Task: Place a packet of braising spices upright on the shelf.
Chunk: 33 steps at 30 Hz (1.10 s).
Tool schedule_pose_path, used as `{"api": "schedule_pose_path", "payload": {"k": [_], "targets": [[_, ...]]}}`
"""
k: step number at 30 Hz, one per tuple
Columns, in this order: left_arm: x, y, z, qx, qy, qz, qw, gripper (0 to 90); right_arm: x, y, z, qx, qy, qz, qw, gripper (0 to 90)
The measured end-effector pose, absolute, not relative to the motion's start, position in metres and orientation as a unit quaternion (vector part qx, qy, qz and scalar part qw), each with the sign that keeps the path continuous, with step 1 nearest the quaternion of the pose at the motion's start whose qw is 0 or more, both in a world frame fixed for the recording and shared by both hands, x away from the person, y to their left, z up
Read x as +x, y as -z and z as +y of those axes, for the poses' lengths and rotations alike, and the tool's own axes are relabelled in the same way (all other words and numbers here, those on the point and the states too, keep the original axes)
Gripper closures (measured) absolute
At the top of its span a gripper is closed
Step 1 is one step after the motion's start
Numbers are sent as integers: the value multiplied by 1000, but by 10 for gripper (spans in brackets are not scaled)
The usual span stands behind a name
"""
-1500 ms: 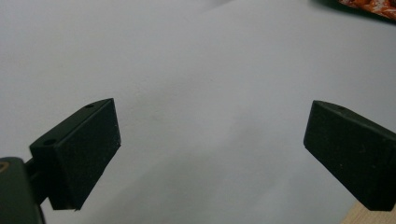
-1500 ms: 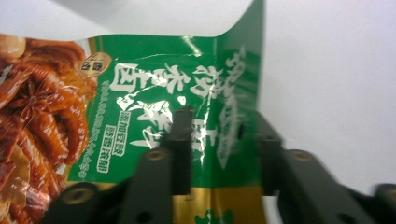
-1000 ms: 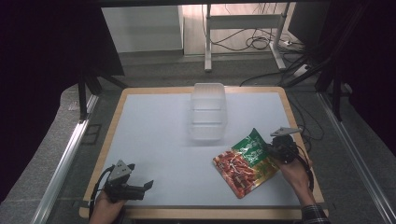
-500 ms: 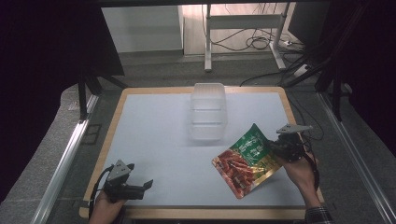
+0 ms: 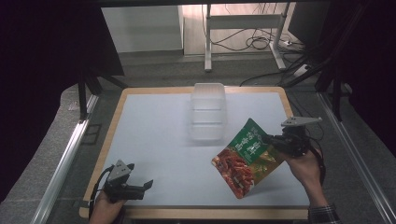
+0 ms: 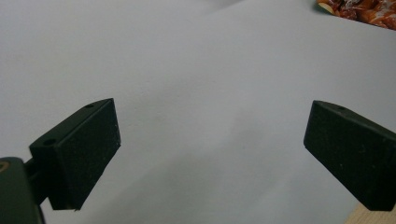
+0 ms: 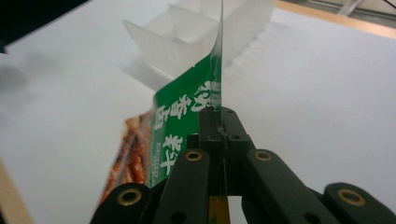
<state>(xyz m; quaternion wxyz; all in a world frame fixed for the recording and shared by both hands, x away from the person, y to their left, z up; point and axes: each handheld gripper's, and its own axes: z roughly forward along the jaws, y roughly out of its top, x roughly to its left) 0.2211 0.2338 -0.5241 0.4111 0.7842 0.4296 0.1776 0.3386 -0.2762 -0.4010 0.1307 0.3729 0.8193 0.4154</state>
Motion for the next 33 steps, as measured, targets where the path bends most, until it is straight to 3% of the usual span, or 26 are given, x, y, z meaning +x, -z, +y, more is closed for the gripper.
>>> {"api": "schedule_pose_path", "payload": {"k": [10, 20, 27, 33], "targets": [[221, 524, 234, 785, -179, 428, 410, 37, 326, 358, -248, 317, -434, 833, 132, 895], [221, 524, 234, 785, -179, 428, 411, 37, 325, 337, -230, 285, -434, 844, 132, 896], [221, 524, 234, 785, -179, 428, 411, 37, 331, 320, -221, 273, -432, 846, 150, 896], [221, 524, 234, 784, -179, 429, 412, 36, 347, 310, -210, 264, -442, 847, 129, 896]]}}
